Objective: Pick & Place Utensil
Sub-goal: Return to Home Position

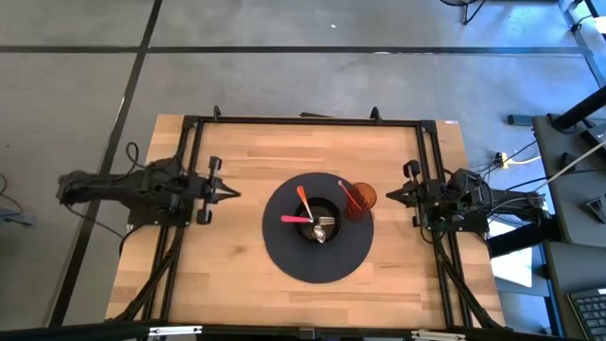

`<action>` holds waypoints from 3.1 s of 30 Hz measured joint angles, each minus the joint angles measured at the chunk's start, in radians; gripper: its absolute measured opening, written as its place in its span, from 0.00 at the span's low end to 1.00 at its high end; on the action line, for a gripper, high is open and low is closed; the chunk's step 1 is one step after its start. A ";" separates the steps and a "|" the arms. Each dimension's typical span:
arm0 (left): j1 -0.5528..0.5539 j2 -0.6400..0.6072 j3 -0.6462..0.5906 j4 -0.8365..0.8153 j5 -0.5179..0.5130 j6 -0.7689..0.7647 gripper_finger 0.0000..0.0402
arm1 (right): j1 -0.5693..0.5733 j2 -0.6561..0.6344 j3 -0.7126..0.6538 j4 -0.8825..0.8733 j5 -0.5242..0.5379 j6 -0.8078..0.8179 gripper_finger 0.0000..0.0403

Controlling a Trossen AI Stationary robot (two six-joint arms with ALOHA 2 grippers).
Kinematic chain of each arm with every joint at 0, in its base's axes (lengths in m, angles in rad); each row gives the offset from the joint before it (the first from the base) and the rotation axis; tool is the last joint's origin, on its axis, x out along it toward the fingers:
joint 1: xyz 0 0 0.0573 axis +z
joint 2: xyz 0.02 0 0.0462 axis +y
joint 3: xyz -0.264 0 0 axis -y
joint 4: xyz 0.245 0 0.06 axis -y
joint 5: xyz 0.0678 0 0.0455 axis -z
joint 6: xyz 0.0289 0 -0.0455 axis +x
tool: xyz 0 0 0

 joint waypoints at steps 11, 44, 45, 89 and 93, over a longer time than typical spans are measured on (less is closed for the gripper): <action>0.129 -0.199 -0.073 -0.029 0.106 -0.125 0.00 | 0.000 0.000 0.000 0.000 0.019 0.000 0.01; -0.024 -0.298 -0.229 -0.100 -0.104 -0.026 0.00 | -0.052 0.008 -0.084 0.058 0.038 0.023 0.00; -0.024 -0.296 -0.229 -0.100 -0.104 -0.026 0.00 | -0.057 0.008 -0.084 0.058 0.038 0.023 0.00; -0.024 -0.209 -0.254 -0.040 -0.129 -0.079 0.01 | -0.106 0.007 -0.083 0.106 0.038 -0.002 0.02; -0.024 -0.209 -0.254 -0.040 -0.129 -0.079 0.01 | -0.106 0.007 -0.083 0.106 0.037 0.057 0.02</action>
